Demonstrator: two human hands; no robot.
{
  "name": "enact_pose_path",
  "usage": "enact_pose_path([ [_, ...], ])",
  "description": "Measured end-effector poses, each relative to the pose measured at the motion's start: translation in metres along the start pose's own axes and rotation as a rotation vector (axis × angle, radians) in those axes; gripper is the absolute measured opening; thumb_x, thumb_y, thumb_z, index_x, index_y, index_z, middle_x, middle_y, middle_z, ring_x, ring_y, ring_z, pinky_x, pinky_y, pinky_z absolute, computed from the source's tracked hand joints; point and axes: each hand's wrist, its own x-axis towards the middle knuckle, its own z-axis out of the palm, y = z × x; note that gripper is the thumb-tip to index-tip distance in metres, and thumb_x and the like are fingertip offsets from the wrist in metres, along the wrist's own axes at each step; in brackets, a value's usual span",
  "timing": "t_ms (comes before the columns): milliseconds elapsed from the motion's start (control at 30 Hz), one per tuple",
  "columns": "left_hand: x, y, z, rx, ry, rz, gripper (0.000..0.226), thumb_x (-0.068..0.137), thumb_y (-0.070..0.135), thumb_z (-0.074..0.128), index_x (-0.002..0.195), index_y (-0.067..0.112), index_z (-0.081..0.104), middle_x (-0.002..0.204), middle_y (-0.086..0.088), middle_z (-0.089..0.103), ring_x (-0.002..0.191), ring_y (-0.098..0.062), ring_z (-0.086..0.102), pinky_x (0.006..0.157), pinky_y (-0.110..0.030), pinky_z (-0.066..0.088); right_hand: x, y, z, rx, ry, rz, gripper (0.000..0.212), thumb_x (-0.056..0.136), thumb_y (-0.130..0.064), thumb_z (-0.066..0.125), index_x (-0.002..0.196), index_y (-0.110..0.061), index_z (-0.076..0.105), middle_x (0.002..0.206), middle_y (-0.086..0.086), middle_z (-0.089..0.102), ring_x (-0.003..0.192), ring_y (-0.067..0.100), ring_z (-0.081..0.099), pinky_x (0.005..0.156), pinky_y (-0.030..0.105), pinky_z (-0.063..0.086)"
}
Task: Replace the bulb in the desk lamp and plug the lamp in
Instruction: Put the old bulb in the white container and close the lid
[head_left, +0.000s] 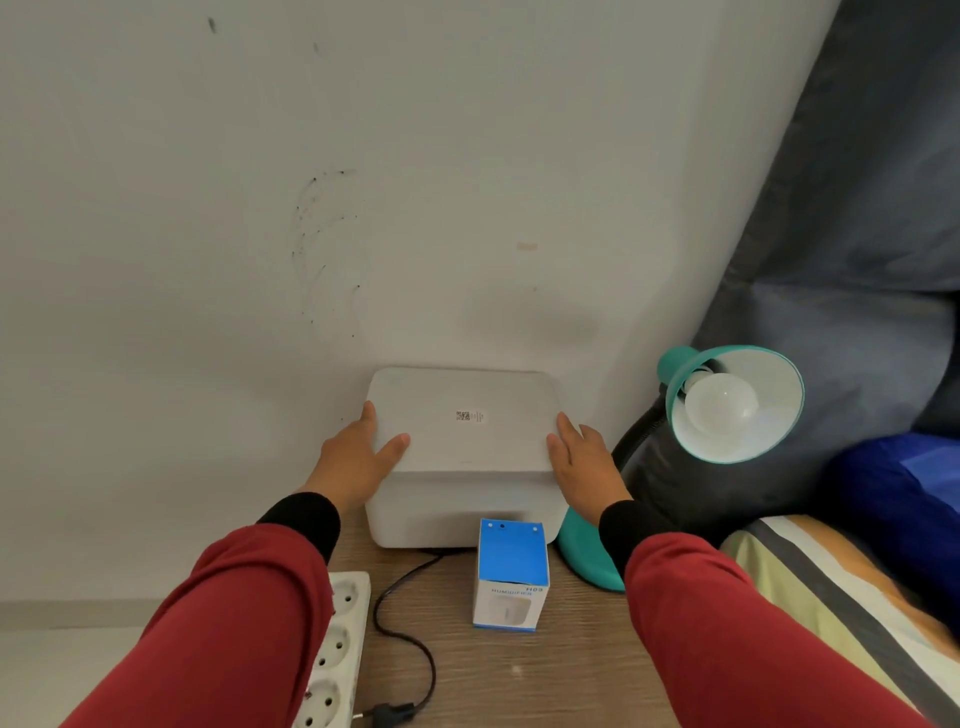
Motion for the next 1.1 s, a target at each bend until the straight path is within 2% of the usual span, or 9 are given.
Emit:
enact_pose_path([
  [133,0.007,-0.002,-0.002,0.046,-0.022,-0.030,0.079,0.093,0.052,0.040,0.152,0.014,0.003,0.155,-0.010,0.025,0.142,-0.031,0.026,0.116,-0.037,0.025,0.001,0.003,0.005,0.068,0.048,-0.036,0.049,0.101,-0.026,0.031,0.149,-0.013,0.024,0.156,0.015,0.020,0.143,0.030,0.020,0.115,0.034,0.020],
  [367,0.001,0.007,-0.003,0.093,-0.036,-0.046,0.076,0.096,0.047,0.037,0.152,0.012,-0.001,0.154,-0.012,0.027,0.139,-0.030,0.031,0.113,-0.034,0.027,0.001,-0.002,-0.002,-0.027,-0.055,0.077,0.044,0.104,-0.017,0.023,0.145,-0.004,0.023,0.158,0.016,0.009,0.145,0.036,0.010,0.115,0.040,0.024],
  [500,-0.008,0.009,-0.013,0.076,0.027,-0.098,0.079,0.094,0.047,0.042,0.151,0.008,0.002,0.149,-0.016,0.034,0.135,-0.033,0.036,0.112,-0.039,0.033,-0.002,-0.013,-0.019,-0.248,-0.091,0.076,0.061,0.100,-0.037,0.029,0.151,-0.014,0.006,0.158,0.018,0.006,0.145,0.033,0.015,0.118,0.042,0.023],
  [567,-0.017,0.012,-0.024,0.178,0.055,-0.133,0.069,0.095,0.046,0.042,0.146,0.004,0.025,0.141,-0.017,0.045,0.126,-0.033,0.046,0.104,-0.037,0.040,-0.007,-0.023,-0.026,-0.368,-0.056,0.064,0.062,0.098,-0.036,0.036,0.150,-0.011,0.012,0.157,0.016,0.014,0.142,0.032,0.024,0.113,0.041,0.028],
  [633,-0.030,0.016,-0.036,0.332,0.017,-0.145,0.052,0.096,0.041,0.043,0.129,0.001,0.048,0.121,-0.015,0.058,0.104,-0.028,0.056,0.087,-0.031,0.046,-0.015,-0.034,-0.034,-0.495,-0.026,0.061,0.053,0.095,-0.028,0.041,0.142,-0.005,0.031,0.147,0.017,0.033,0.132,0.032,0.040,0.104,0.038,0.038],
  [700,-0.046,0.019,-0.045,0.465,-0.052,-0.150,0.044,0.096,0.036,0.045,0.118,0.000,0.057,0.097,-0.011,0.060,0.089,-0.024,0.055,0.076,-0.027,0.044,-0.027,-0.047,-0.040,-0.597,-0.054,0.050,0.038,0.094,-0.021,0.043,0.127,-0.004,0.050,0.132,0.015,0.051,0.118,0.031,0.054,0.092,0.035,0.045],
  [733,-0.055,0.020,-0.049,0.517,-0.077,-0.151,0.042,0.096,0.034,0.046,0.117,0.000,0.057,0.096,-0.010,0.061,0.092,-0.025,0.057,0.077,-0.027,0.044,-0.033,-0.052,-0.042,-0.638,-0.071,0.045,0.033,0.093,-0.019,0.044,0.120,-0.004,0.056,0.125,0.014,0.058,0.112,0.030,0.058,0.085,0.033,0.047],
  [867,-0.089,0.019,-0.058,0.594,-0.095,-0.168,0.044,0.095,0.034,0.050,0.125,0.002,0.053,0.127,-0.013,0.056,0.116,-0.026,0.056,0.090,-0.028,0.045,-0.060,-0.072,-0.043,-0.694,-0.105,0.016,0.027,0.091,-0.017,0.049,0.112,-0.005,0.060,0.117,0.012,0.064,0.105,0.028,0.063,0.079,0.031,0.049],
  [1100,-0.142,0.001,-0.066,0.590,-0.084,-0.220,0.049,0.092,0.035,0.054,0.130,0.004,0.050,0.133,-0.013,0.053,0.121,-0.027,0.054,0.097,-0.030,0.045,-0.105,-0.091,-0.025,-0.651,-0.180,-0.031,0.029,0.093,-0.021,0.050,0.113,-0.003,0.060,0.116,0.013,0.064,0.097,0.027,0.063,0.076,0.030,0.047],
])
